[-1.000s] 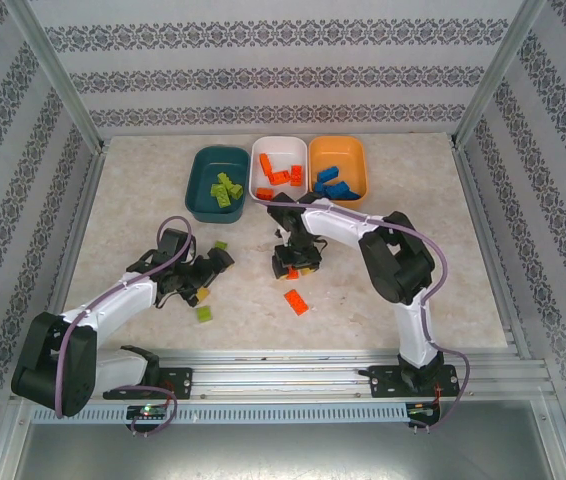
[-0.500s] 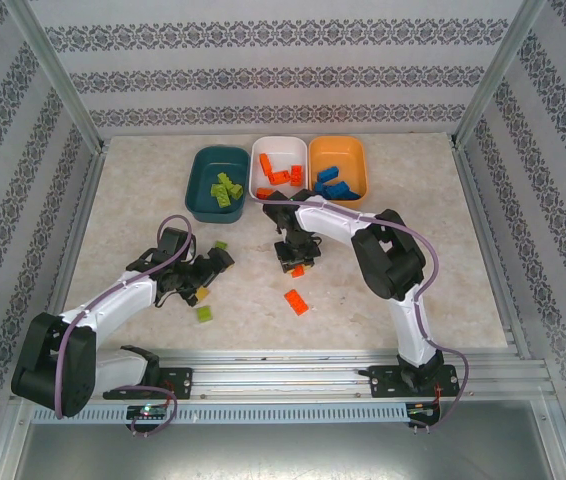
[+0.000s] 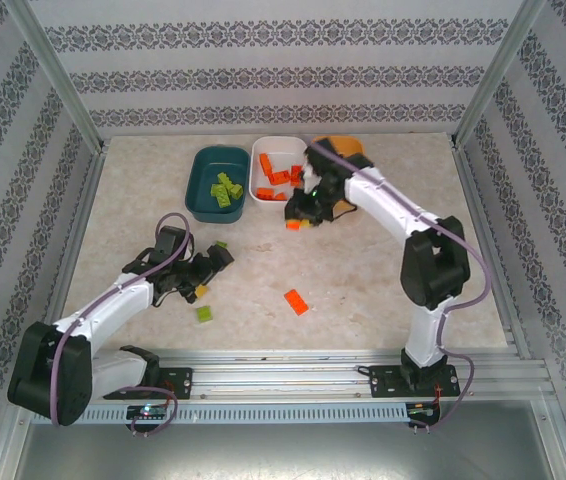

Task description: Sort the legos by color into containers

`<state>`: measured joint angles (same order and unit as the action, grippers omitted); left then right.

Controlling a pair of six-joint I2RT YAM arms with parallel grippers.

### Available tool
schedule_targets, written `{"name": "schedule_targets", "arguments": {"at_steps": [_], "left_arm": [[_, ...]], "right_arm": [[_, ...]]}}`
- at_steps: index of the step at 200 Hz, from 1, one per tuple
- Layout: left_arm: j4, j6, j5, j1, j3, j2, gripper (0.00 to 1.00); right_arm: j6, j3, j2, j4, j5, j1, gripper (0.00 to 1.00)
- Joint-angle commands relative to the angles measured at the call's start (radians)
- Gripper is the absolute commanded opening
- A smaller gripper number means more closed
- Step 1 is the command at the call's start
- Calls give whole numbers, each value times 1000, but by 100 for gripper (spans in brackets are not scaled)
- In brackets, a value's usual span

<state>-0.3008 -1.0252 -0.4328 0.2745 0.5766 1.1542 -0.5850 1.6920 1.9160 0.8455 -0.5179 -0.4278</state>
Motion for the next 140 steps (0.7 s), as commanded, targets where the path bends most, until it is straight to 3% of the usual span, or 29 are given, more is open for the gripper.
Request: {"name": "schedule_targets", "arguments": {"at_steps": [1,24,96,140], "left_arm": [[-48,21,24,-9,7,-53,100],[-64,12,45,-12,-7,-97,100],[-73,40,90,-21,12,-162,100],[-83,76,103,-23,25,-170,100]], "right_arm": [[-201,65,45,-189,-216,74,26],[-312,227,164,-247,-256,121,26],[-538,881,631,-246,-155,162,26],[-671,1015,797,-348,-113,177,27]]}}
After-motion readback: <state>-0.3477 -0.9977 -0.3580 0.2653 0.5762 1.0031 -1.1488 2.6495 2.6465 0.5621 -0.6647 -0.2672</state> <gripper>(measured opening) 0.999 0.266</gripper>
